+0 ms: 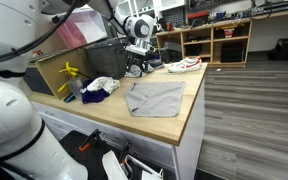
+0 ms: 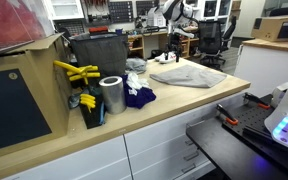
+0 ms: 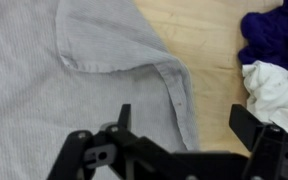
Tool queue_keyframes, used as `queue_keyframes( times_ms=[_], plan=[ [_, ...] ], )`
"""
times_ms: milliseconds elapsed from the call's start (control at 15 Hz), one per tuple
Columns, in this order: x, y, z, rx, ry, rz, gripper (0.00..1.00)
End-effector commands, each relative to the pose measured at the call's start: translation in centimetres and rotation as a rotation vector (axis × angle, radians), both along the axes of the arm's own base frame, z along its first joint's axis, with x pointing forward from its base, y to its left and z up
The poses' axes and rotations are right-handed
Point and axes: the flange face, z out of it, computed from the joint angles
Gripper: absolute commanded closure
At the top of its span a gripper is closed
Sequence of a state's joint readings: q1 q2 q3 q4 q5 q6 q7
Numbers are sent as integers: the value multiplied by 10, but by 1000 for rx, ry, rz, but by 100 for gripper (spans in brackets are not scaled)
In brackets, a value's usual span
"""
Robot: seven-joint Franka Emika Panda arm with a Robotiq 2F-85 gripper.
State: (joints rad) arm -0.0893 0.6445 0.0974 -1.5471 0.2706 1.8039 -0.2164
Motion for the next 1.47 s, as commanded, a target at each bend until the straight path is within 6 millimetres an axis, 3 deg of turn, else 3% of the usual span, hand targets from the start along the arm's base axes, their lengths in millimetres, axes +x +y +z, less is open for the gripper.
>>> queue_keyframes(
  times_ms=[0, 333, 1000, 1400],
  plan=[
    [-24, -22, -16, -43, 90, 79, 0],
    [-42, -40, -47, -120, 137, 120, 0],
    [-45, -28, -98, -170, 178, 309, 0],
    [-34, -16, -99, -183, 143, 425, 0]
  ],
)
